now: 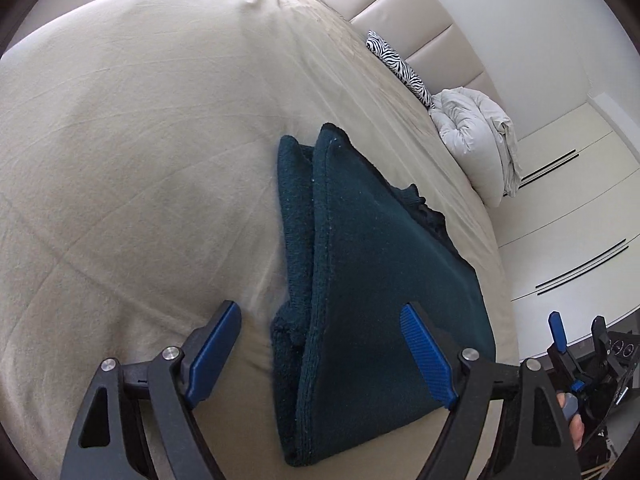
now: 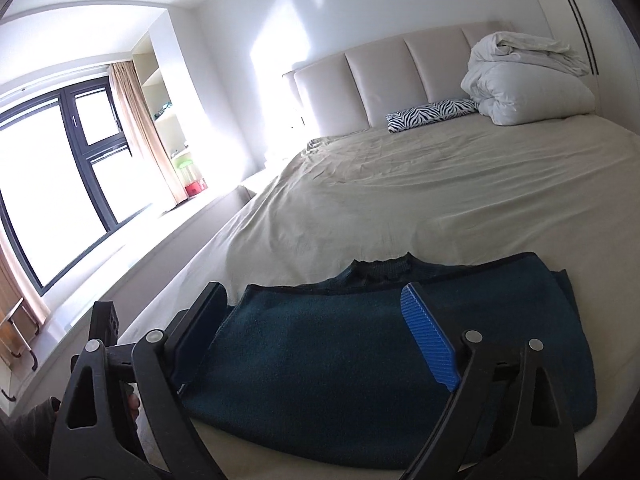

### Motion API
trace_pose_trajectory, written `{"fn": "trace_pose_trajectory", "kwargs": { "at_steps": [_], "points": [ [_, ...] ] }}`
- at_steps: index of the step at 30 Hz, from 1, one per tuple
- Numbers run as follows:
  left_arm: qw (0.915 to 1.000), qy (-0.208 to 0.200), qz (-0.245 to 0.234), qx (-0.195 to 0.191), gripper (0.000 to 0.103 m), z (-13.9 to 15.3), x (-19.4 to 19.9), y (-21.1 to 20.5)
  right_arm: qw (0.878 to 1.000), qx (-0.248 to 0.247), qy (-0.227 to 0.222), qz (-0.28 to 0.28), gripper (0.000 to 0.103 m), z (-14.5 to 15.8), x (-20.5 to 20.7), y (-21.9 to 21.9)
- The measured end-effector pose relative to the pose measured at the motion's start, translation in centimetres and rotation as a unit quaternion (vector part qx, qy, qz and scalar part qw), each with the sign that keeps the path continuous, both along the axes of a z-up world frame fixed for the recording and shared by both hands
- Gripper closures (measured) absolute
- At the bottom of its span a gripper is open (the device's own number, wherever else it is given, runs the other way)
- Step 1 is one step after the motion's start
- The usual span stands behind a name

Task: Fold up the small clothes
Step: 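Grasp the side of the folded sweater with the left tool, then lift and fold the held side over the stack with the left tool, release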

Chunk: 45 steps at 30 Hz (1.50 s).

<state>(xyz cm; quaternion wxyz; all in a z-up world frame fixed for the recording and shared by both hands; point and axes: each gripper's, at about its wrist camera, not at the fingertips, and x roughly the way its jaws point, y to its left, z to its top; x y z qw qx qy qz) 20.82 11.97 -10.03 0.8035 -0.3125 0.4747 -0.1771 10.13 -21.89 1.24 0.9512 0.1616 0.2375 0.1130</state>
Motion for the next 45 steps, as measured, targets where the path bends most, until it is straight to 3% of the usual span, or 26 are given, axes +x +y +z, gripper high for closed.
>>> {"fn": "trace_pose_trajectory", "kwargs": {
  "at_steps": [3,9,14,17,20,22,23,26,31,36,41,45],
  "points": [
    [0.9991,0.013,-0.009,-0.039,0.02,-0.5,1.2,-0.3,0.995,0.061,0.047,0.067,0.014,-0.8,1.9,0.4],
    [0.9929,0.047,-0.016,-0.108,0.019,-1.6,3.0,0.2,0.973,0.16,0.101,0.128,0.014,-3.4,4.4,0.5],
    [0.9917,0.052,-0.034,-0.113,0.022,-1.6,3.1,-0.1,0.957,0.209,0.133,0.152,0.014,-5.6,5.9,1.1],
    [0.9914,0.058,-0.038,-0.111,0.029,-1.7,3.0,0.0,0.947,0.235,0.155,0.154,0.014,-7.0,6.9,1.3],
    [0.991,0.066,-0.036,-0.11,0.044,-2.0,3.0,0.3,0.937,0.259,0.178,0.154,0.014,-8.5,8.2,1.4],
    [0.9905,0.075,-0.037,-0.109,0.08,-2.5,3.0,0.4,0.929,0.274,0.194,0.156,0.014,-9.4,9.3,1.7],
    [0.99,0.077,-0.036,-0.112,0.083,-2.8,3.0,0.5,0.926,0.282,0.199,0.156,0.014,-9.8,9.9,1.9],
    [0.9891,0.065,-0.025,-0.13,0.085,-3.0,2.6,0.9,0.914,0.3,0.215,0.167,0.014,-10.9,11.8,2.9],
    [0.9899,0.036,-0.021,-0.136,0.087,-2.6,2.0,1.4,0.905,0.294,0.252,0.174,0.015,-12.9,14.7,5.2],
    [0.9919,0.022,-0.024,-0.123,0.087,-2.1,1.9,1.4,0.897,0.252,0.327,0.158,0.022,-16.3,17.1,7.3],
    [0.9935,0.014,-0.026,-0.11,0.088,-0.3,2.1,0.1,0.902,0.245,0.324,0.146,0.022,-16.9,17.6,7.6],
    [0.9956,-0.009,-0.046,-0.081,0.089,3.1,2.3,-2.2,0.883,0.317,0.314,0.149,0.021,-16.5,17.6,5.6]
  ]
}}
